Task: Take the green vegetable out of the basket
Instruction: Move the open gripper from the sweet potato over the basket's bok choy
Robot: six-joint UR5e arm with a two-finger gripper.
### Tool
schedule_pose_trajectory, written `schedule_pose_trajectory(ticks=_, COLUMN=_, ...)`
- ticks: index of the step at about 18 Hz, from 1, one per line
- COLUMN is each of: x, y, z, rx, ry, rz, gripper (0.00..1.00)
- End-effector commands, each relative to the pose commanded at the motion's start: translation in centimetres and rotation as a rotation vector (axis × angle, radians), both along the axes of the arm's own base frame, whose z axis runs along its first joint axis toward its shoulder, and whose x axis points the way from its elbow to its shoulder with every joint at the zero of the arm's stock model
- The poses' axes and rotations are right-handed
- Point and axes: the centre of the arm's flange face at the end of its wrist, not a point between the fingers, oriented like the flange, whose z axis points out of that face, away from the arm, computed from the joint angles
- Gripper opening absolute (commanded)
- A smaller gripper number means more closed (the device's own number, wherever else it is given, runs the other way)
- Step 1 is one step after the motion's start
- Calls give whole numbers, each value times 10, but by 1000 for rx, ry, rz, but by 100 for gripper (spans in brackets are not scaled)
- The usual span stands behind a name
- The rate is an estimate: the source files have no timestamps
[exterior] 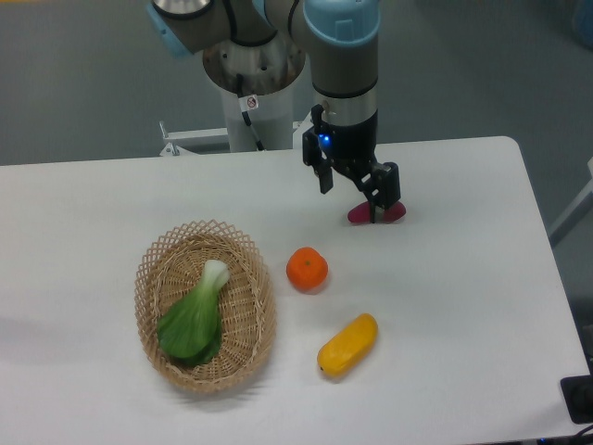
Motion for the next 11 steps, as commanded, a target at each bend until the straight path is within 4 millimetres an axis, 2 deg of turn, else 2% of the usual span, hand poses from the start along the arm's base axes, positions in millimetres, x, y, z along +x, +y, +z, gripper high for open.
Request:
schedule_pose_trajectory(ticks=3, x=3, y=-2, z=2, rx=0, ry=4, rz=1, gripper=100)
schedule_pose_trajectory(ticks=6, x=15, y=-4, z=6, rx=10, ry=0, rz=24, gripper=100)
schedule_pose_trajectory(ticks=8, x=29, y=4, z=-1, rx=13, ry=-14, rz=3, gripper=100)
schedule_pose_trajectory(ticks=11, x=44, y=19, z=-1, rx=91, ry=-63, rz=129, gripper=100)
